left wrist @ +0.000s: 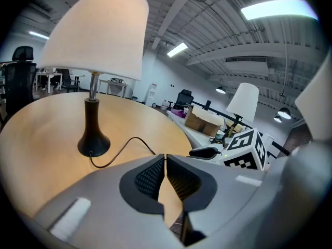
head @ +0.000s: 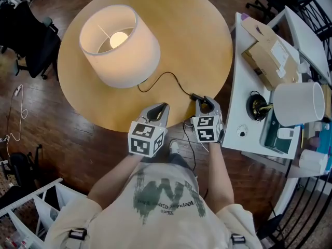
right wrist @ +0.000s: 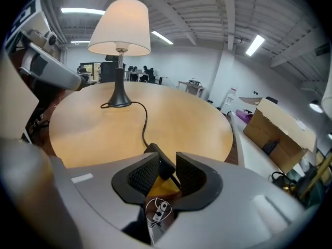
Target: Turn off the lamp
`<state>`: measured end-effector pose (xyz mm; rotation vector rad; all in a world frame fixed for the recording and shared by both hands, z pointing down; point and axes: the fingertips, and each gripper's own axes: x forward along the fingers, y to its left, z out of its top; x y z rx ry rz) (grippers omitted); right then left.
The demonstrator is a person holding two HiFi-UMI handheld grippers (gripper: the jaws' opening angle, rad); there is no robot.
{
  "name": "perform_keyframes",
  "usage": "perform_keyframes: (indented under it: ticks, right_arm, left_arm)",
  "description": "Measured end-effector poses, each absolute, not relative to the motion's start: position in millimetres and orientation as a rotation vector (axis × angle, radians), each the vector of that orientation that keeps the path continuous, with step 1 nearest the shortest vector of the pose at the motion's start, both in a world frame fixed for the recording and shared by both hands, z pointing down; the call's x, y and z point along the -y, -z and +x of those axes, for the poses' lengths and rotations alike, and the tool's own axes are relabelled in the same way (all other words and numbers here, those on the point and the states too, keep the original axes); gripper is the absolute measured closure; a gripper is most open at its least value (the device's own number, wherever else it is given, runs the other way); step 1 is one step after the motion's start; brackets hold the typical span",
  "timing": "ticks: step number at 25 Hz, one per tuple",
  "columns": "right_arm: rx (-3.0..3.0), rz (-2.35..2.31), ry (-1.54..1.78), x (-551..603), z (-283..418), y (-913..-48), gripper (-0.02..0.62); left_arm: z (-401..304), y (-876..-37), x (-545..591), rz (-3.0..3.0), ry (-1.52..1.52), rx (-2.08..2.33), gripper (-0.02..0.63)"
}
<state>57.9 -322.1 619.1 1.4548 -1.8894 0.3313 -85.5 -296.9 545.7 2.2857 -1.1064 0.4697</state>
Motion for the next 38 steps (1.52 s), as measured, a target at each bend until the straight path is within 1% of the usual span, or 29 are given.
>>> perform_keyframes:
  ticks: [10, 13, 15, 17, 27, 38]
  right_arm:
    - [1.877, 1.399, -0.352, 332.6, 58.3, -623.3, 0.533]
    - [1.875, 1.357, -0.358, 335.6, 56.9, -626.2, 0.555]
    - [1.872, 1.334, -0.357, 335.9, 54.9, -628.0, 0.589]
    - [1.864, 1.328, -0.356, 336.6, 54.7, -628.8, 0.595]
    - [1.885, 1.287, -0.465, 341.2, 56.4, -632.2, 0.595]
    - [1.86, 1.224, -0.457, 341.5, 54.1, -630.4, 0.596]
  left_arm:
    - [-87.9, -551.0, 298.0, 2.273, -0.483, 1.117, 0.61]
    - [-88.0, -552.2, 297.0, 2.273, -0.489, 1.116, 0.609]
    - [-89.4, -551.6, 296.9, 2.272, -0.488, 1.119, 0.609]
    - [-91.0, -550.5, 298.1, 2.271, -0.485, 1.125, 0.61]
    - [-82.2, -544.4, 304.9, 2.287, -0.462, 1.115, 0.61]
    - [-71.4, -541.1, 308.2, 2.302, -0.458, 1.095, 0.609]
